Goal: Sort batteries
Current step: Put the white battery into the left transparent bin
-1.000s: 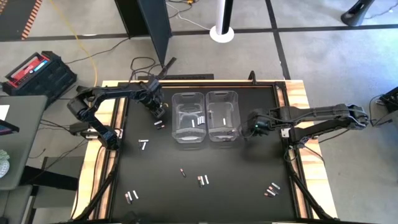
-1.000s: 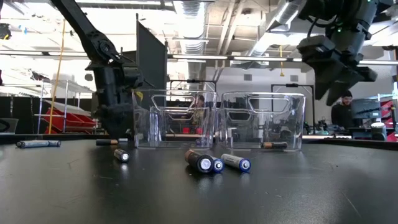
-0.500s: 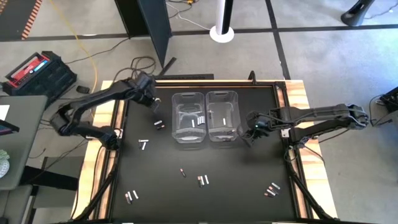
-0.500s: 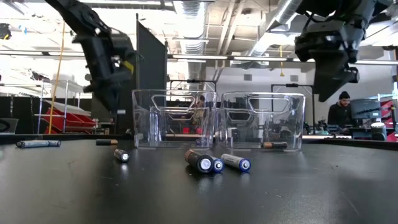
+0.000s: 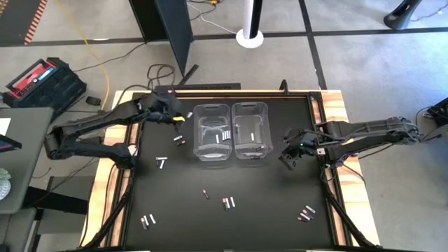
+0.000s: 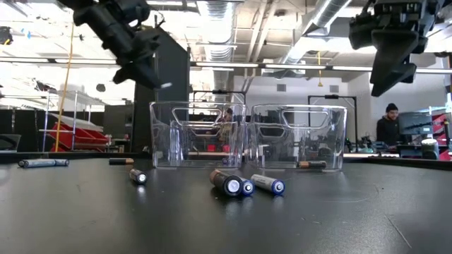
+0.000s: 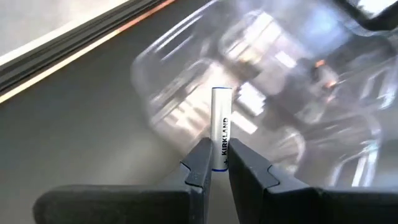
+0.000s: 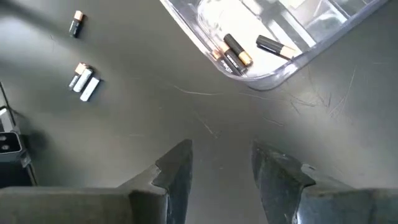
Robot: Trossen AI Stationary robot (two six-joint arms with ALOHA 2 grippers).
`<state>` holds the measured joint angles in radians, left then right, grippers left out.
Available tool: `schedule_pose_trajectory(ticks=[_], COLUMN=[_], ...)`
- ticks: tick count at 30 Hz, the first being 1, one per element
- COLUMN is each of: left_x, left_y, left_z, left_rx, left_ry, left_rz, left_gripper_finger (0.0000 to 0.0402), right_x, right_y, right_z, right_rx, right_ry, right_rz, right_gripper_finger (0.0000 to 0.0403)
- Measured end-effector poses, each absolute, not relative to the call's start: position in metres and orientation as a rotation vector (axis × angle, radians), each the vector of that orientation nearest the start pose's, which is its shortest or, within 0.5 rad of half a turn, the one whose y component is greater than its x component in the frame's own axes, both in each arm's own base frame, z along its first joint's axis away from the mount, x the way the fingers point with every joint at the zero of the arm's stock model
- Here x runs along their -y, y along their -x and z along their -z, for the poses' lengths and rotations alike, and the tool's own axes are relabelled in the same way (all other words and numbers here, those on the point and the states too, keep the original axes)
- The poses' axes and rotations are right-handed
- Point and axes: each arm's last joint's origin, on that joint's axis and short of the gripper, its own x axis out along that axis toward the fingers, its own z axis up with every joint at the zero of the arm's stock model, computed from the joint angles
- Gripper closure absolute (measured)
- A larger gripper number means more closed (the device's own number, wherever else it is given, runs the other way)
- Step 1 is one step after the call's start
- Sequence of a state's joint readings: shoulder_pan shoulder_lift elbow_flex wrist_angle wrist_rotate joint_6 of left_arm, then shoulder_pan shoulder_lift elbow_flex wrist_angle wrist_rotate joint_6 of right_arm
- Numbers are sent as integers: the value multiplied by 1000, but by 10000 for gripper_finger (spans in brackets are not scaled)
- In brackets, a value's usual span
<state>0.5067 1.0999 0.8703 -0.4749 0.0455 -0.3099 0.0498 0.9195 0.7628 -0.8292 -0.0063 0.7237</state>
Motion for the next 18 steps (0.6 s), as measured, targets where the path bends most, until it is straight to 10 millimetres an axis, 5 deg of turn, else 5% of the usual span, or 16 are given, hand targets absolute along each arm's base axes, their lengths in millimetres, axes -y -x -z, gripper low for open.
schedule_pose_trajectory(ticks=[11, 18], left_x=[-122, -142], left_y=[-264, -305], left_z=[-278, -267], left_rx=[-696, -933], left_ry=[424, 328], left_rz=[-473, -416], left_gripper_finger=[362, 362], right_x=[-9, -9], right_y=[-166, -166], right_z=[-252, -252], right_rx=[-964, -964], right_ry=[-678, -679], right_rz=[332, 332], right_gripper_finger=[223, 223])
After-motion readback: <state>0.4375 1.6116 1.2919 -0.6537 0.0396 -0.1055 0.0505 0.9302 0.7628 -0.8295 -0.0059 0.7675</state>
